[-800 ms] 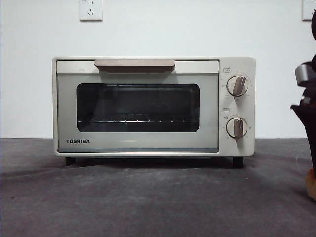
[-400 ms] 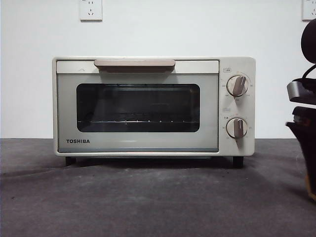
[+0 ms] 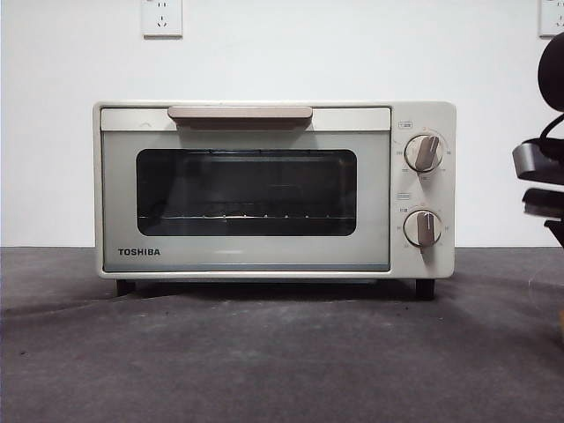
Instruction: The left arm flap open the oven, the right arm pick bread and place it into oven, the left arm flap close the oven
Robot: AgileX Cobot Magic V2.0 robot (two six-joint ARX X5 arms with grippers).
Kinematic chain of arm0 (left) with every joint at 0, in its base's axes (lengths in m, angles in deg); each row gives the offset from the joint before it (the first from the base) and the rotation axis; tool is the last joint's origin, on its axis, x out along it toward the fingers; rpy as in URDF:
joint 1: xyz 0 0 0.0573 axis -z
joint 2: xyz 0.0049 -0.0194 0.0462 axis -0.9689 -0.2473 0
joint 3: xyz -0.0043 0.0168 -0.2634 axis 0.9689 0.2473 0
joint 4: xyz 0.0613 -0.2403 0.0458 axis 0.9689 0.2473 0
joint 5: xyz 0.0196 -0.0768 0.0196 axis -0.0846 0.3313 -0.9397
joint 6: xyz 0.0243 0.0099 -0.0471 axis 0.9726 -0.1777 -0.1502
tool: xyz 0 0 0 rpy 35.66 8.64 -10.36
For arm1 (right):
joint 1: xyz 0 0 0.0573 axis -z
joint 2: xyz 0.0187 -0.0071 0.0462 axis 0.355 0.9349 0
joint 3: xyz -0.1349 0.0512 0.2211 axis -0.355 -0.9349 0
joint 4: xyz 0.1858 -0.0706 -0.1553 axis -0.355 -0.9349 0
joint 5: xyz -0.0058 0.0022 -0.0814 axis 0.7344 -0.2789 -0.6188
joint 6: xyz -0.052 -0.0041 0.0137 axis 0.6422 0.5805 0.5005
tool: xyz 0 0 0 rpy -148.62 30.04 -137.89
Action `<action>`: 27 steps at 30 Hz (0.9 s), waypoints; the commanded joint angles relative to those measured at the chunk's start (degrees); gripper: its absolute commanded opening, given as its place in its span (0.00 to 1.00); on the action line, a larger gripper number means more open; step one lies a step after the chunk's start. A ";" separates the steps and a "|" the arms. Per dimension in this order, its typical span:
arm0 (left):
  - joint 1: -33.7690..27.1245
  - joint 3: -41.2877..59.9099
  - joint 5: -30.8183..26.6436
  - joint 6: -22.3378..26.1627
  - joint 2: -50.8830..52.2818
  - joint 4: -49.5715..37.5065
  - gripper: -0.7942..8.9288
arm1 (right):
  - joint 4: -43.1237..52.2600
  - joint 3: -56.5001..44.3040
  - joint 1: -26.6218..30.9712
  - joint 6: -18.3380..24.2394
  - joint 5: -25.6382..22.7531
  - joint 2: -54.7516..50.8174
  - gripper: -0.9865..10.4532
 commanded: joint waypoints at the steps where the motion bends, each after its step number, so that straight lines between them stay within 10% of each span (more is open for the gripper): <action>1: 0.24 -1.11 -1.97 0.13 -0.42 -0.28 0.60 | -0.74 1.44 -0.26 -0.39 1.70 -1.53 0.22; 7: 0.24 -1.11 -5.55 0.09 -1.07 -0.20 0.53 | -5.14 2.03 -0.28 -3.89 6.45 -9.51 0.22; 15: 0.24 -1.11 -6.12 -1.99 -4.96 0.76 0.09 | -7.23 2.03 -0.26 -6.45 15.28 -25.49 0.22; 27: 2.25 -9.22 -10.12 -2.36 -24.46 3.58 0.09 | -6.45 2.03 -0.26 -7.72 24.70 -45.31 0.22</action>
